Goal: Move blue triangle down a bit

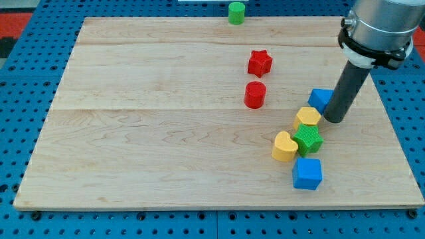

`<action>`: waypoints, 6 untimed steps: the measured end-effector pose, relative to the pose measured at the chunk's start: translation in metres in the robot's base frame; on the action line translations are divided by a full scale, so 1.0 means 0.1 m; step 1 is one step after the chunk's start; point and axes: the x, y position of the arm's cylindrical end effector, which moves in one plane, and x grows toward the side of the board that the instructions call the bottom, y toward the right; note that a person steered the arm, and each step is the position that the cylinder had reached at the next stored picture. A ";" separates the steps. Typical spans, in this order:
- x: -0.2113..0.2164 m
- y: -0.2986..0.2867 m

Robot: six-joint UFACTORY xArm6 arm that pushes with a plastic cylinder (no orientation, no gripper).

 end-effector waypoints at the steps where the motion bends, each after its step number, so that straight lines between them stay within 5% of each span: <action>1: -0.22 0.46; 2: -0.38 0.53; 3: -0.42 -0.19; 4: -0.16 -0.77; 6: 0.47 -0.55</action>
